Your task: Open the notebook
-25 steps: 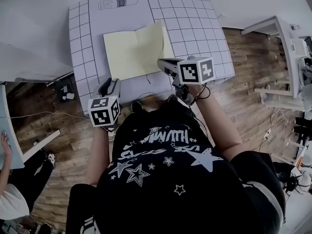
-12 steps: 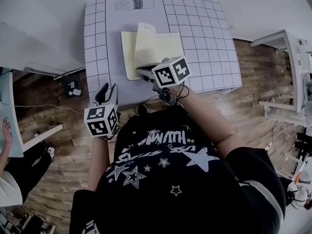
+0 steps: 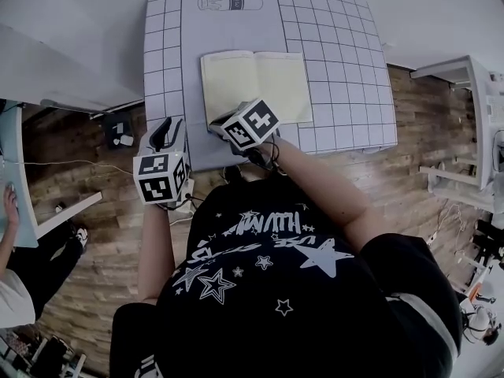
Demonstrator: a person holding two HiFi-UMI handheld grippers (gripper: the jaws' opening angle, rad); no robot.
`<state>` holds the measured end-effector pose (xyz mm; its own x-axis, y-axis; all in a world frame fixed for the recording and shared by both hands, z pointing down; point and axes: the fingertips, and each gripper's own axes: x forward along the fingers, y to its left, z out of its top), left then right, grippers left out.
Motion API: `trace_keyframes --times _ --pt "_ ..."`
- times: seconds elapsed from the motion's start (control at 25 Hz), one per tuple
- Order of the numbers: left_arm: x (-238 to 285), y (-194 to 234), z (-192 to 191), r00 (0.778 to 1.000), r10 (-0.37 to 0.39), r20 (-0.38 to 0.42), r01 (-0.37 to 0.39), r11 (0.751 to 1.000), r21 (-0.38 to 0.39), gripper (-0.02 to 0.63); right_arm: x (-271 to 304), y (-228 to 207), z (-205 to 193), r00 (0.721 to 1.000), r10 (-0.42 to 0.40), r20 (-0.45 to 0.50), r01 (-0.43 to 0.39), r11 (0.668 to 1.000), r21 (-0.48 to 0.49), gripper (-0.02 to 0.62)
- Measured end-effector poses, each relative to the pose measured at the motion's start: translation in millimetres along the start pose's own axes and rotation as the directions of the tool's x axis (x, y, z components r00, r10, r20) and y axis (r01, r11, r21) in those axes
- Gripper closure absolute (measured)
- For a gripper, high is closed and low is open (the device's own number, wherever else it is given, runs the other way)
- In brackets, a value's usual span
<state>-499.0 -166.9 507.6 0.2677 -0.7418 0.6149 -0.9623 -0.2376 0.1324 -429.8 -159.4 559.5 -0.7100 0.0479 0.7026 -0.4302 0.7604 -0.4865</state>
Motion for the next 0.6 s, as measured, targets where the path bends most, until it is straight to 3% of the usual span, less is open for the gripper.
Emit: trace_keyframes --times 0.24,0.36,0.6 --pt "14 -9 3 0.999 -0.032 -0.010 0.032 0.999 0.015 0.488 4 5 -6 0.999 0.041 -0.010 -0.040 0.998 0.049 0.574" --pt "20 -16 3 0.999 -0.047 -0.017 0.048 0.999 0.027 0.488 -4 9 -8 0.999 0.038 0.010 -0.038 0.998 0.041 0.526" --pt "36 -41 9 0.995 -0.090 -0.031 0.093 0.992 0.084 0.489 -33 20 -16 0.997 0.043 0.064 -0.044 0.999 0.014 0.526"
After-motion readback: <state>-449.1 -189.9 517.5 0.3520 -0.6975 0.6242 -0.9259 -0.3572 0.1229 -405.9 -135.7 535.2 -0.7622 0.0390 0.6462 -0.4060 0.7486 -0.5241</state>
